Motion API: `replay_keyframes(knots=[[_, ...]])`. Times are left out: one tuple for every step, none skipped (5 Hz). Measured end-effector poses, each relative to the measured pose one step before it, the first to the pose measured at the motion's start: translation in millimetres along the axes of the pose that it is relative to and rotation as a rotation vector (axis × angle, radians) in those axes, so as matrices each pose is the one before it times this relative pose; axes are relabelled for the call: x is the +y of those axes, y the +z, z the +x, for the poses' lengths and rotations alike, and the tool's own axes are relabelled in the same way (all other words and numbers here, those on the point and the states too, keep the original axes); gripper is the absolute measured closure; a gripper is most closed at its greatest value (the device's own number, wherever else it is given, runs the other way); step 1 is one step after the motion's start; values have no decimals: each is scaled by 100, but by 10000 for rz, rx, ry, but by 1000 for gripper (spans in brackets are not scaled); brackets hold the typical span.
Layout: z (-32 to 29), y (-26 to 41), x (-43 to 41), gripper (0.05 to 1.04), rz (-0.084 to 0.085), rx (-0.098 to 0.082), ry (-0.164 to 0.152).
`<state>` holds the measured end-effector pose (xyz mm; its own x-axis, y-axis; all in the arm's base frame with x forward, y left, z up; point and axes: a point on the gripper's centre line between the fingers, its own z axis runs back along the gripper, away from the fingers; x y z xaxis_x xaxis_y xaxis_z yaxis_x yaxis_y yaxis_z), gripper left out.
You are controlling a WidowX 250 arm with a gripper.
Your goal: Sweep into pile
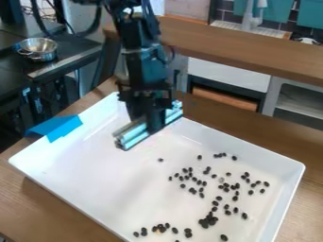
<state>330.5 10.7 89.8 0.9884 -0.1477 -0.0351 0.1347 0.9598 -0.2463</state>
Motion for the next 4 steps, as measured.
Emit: replay_keyframes(knots=[[2266, -1461, 2205, 703, 747, -343, 141], [1680, -1501, 1508, 703, 574, -223, 544], [1250, -2026, 522, 704, 689, 40, 216], [536, -2010, -316, 704, 642, 17, -154]])
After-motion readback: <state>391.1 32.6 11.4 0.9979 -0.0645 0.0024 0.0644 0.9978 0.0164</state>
